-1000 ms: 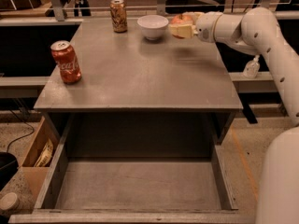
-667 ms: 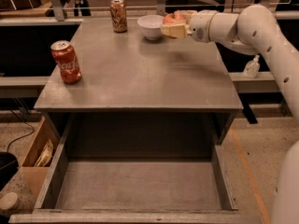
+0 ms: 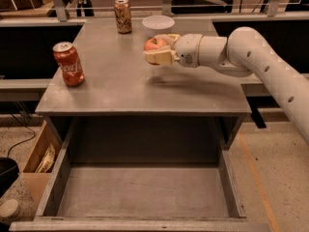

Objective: Move apple near coke can

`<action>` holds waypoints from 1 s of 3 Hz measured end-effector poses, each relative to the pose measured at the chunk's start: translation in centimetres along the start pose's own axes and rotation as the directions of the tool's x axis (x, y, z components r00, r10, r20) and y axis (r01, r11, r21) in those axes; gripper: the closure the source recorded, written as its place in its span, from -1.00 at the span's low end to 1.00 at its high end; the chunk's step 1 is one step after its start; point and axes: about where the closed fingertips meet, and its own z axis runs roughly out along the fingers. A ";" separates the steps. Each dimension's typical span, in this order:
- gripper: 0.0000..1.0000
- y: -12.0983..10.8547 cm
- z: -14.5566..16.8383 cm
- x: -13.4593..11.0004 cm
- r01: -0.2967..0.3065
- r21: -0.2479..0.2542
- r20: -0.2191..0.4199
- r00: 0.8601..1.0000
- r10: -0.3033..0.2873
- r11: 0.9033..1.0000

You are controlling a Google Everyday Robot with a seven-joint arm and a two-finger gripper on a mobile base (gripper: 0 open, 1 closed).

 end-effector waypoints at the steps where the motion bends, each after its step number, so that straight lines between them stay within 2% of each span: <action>1: 1.00 4.4 2.7 0.4 0.012 -0.127 0.014 1.000 -0.010 0.992; 2: 1.00 7.5 5.3 0.9 0.020 -0.231 0.010 1.000 -0.018 0.973; 3: 1.00 9.8 7.5 1.8 0.021 -0.307 0.004 1.000 -0.021 0.951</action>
Offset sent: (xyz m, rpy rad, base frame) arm -0.0677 0.1145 -0.0390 -0.0264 0.0363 0.3635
